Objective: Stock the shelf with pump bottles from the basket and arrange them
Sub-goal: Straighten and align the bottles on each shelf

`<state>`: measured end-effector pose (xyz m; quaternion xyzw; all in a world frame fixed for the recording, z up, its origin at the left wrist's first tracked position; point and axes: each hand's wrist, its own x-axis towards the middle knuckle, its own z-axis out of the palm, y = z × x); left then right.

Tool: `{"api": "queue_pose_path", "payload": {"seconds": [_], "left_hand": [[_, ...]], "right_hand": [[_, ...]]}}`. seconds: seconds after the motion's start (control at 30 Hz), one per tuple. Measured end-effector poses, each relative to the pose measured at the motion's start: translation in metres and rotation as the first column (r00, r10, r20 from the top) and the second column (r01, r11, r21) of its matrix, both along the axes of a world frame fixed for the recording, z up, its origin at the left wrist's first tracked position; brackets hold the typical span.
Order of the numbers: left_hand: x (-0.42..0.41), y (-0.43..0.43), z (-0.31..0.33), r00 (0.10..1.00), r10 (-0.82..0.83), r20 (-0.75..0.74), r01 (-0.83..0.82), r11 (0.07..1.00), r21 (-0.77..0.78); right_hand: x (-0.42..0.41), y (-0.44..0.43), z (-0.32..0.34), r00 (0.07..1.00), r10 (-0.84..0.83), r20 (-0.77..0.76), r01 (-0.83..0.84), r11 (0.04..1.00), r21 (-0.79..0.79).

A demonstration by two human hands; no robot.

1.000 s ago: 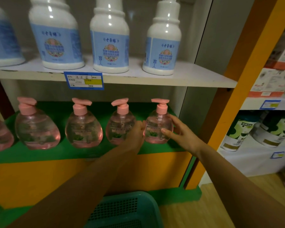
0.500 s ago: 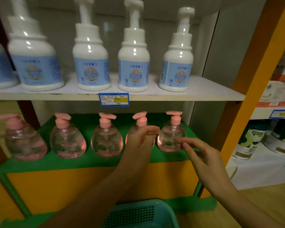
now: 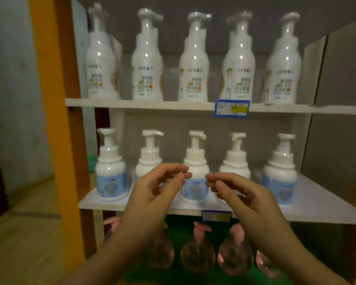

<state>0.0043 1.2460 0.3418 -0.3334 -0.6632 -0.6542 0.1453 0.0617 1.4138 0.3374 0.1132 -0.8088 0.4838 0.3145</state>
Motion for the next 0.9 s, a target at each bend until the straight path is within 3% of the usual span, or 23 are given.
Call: {"api": "queue_pose_path", "payload": {"seconds": [0.23, 0.4, 0.57, 0.73, 0.9], "left_hand": [[-0.039, -0.032, 0.082, 0.981, 0.164, -0.103, -0.151, 0.980, 0.130], [-0.066, -0.038, 0.126, 0.937, 0.283, -0.206, -0.277, 0.959, 0.062], [-0.099, -0.037, 0.163, 0.969, 0.230, -0.093, -0.238, 0.967, -0.093], [-0.123, -0.040, 0.167, 0.991, 0.132, -0.012, -0.129, 0.944, -0.304], [-0.127, -0.046, 0.175, 0.995, 0.097, -0.002, -0.090, 0.914, -0.395]], "right_hand": [[-0.050, -0.030, 0.082, 0.976, 0.092, -0.197, -0.100, 0.995, -0.029], [-0.091, -0.051, 0.138, 0.961, 0.063, -0.269, -0.065, 0.998, 0.001], [-0.128, -0.067, 0.169, 0.994, 0.072, -0.083, -0.061, 0.990, 0.129], [-0.138, -0.072, 0.179, 0.988, 0.067, 0.136, -0.084, 0.988, 0.127], [-0.133, -0.073, 0.193, 0.960, 0.054, 0.276, -0.088, 0.990, 0.112]]}}
